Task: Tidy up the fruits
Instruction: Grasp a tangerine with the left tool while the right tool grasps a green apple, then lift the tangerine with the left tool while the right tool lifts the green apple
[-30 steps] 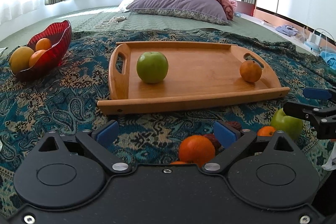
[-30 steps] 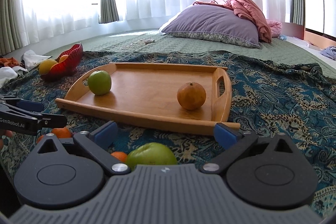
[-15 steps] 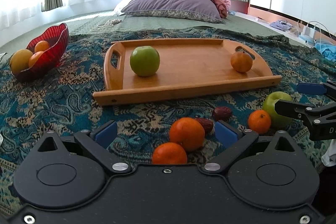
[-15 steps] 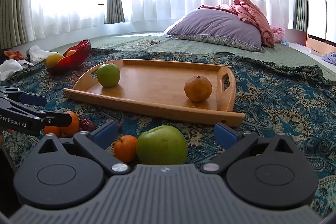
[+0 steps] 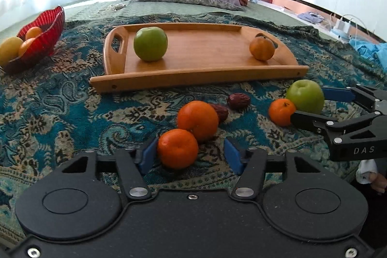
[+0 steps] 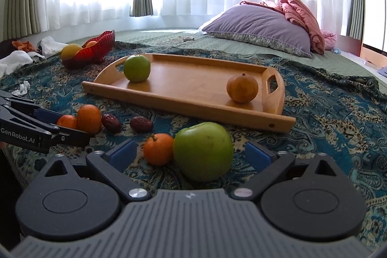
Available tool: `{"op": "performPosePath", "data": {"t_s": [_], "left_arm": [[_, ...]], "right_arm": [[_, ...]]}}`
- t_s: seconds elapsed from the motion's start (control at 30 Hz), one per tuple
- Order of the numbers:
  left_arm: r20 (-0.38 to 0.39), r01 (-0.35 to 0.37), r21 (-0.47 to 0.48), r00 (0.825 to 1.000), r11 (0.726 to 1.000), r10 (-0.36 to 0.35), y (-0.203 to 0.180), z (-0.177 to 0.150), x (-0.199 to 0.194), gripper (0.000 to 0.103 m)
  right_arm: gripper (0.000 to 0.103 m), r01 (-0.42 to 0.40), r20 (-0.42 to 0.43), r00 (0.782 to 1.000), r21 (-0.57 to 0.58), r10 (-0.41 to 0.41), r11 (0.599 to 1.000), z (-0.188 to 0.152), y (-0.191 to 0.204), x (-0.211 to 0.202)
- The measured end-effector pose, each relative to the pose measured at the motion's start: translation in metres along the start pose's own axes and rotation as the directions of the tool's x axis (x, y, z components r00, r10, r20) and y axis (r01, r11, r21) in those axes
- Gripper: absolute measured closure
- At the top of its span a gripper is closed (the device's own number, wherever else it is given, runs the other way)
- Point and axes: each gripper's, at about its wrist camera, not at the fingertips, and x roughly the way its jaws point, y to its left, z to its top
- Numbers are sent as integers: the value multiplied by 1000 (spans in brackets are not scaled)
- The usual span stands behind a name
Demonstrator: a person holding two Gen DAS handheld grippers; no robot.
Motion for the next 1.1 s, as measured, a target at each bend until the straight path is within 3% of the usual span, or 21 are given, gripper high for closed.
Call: {"op": "performPosePath", "data": {"t_s": [0.27, 0.4, 0.57, 1.1], "left_arm": [[7, -24, 9, 1000, 1000, 24, 0, -5, -3, 58], [16, -38, 7, 999, 999, 38, 1, -7, -6, 67], [15, -35, 3, 999, 999, 35, 4, -6, -11, 70], [8, -35, 10, 999, 999, 35, 7, -7, -1, 68]], "right_arm": [[14, -4, -7, 1000, 6, 4, 1000, -2, 1, 2], [19, -1, -6, 1000, 13, 1, 1000, -3, 0, 1], [38, 24, 17, 1000, 46, -25, 999, -4, -6, -6], [39, -8, -71, 997, 103, 15, 995, -1, -15, 22]]}}
